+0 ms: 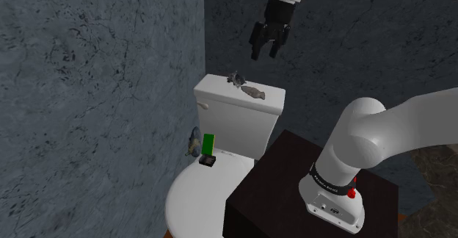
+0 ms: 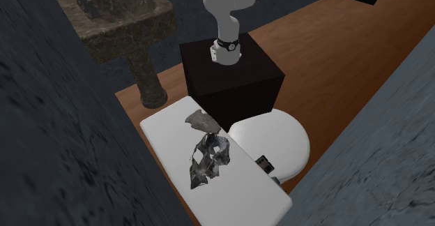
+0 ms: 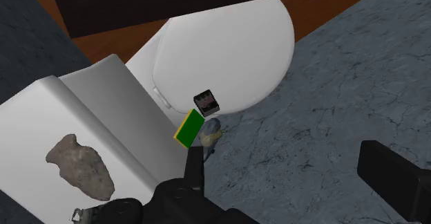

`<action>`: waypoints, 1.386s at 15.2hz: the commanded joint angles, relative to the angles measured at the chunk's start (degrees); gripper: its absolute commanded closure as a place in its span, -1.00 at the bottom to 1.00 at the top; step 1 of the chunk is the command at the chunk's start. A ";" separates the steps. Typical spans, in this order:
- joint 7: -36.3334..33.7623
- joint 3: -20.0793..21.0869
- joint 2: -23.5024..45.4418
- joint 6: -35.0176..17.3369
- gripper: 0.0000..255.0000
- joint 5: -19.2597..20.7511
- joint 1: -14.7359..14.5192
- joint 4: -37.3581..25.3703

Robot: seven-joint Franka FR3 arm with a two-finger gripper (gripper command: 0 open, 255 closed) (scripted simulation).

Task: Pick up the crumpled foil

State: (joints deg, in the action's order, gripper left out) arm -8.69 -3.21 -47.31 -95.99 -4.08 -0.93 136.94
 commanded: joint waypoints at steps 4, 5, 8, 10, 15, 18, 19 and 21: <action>-0.11 -0.72 4.24 -5.71 -1.00 0.83 1.05 0.94; -0.16 -0.97 5.77 -7.58 -1.00 1.08 1.39 1.10; -0.34 -1.76 10.64 -13.07 -1.00 1.76 2.38 1.17; -0.48 -2.34 14.10 -16.58 -1.00 2.14 2.99 0.84; -0.85 -3.89 23.30 -24.69 -1.00 2.76 4.38 -1.20; -1.02 -4.89 29.09 -28.99 -1.00 2.82 5.13 -3.25; -1.05 -5.22 31.04 -30.32 -1.00 2.78 5.36 -4.06; -1.10 -5.91 34.98 -32.80 -1.00 2.60 5.82 -5.88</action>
State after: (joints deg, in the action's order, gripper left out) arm -9.67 -8.82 -14.72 -127.34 -1.36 4.71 132.24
